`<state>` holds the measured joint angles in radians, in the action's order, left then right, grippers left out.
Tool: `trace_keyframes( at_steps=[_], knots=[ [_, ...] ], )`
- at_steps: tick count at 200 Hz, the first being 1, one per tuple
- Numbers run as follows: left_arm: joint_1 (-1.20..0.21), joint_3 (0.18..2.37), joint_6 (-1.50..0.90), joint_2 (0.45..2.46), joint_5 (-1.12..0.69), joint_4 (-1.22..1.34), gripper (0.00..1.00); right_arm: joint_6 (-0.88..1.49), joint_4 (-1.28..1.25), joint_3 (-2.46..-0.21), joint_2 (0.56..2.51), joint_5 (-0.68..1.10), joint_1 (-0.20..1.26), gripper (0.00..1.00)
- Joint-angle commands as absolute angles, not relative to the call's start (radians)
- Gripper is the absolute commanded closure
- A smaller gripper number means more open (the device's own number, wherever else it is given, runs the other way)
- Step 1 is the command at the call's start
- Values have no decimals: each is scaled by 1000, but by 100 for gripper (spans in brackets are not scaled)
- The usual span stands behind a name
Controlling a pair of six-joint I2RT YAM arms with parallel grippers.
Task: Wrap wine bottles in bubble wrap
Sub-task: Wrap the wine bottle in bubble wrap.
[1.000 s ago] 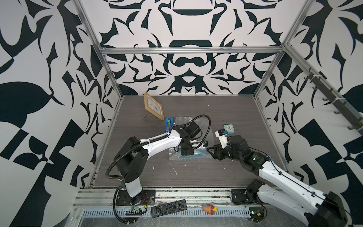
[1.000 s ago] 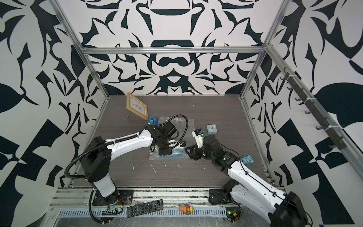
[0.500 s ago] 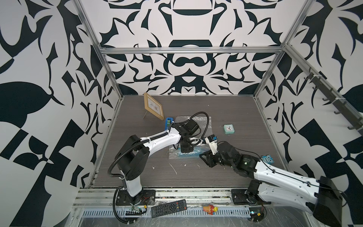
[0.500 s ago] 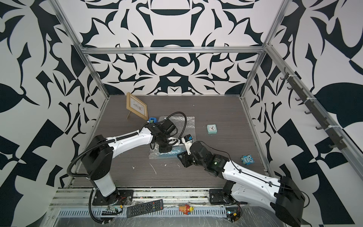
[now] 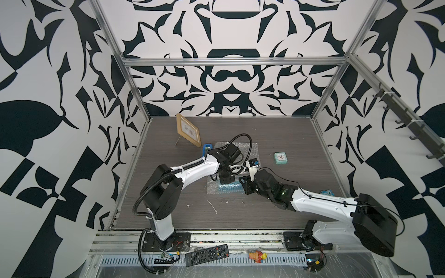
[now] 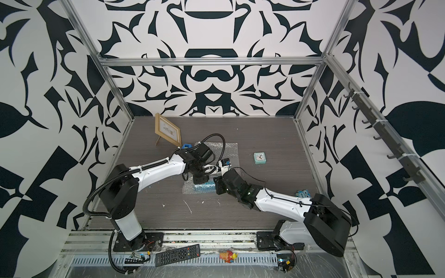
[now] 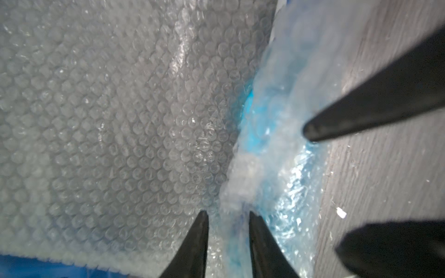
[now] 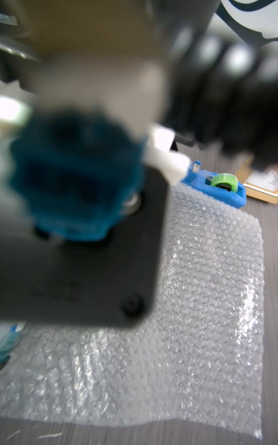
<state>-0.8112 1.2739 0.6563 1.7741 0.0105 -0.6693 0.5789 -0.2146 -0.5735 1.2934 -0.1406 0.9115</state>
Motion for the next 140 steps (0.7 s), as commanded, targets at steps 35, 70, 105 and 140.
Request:
trace_keyframes(
  at_steps=[35, 70, 105, 140],
  knots=[
    [-803, 1257, 667, 1722, -111, -618, 61, 583, -190, -546, 1389, -165, 903, 73],
    [-780, 1243, 642, 1711, -150, -598, 57, 600, -231, -507, 1383, -184, 903, 67],
    [-750, 1222, 613, 1715, -209, -574, 56, 604, -300, -445, 1313, -155, 903, 52],
    [-739, 1210, 603, 1735, -229, -570, 56, 585, -298, -425, 1202, -130, 902, 50]
  ],
)
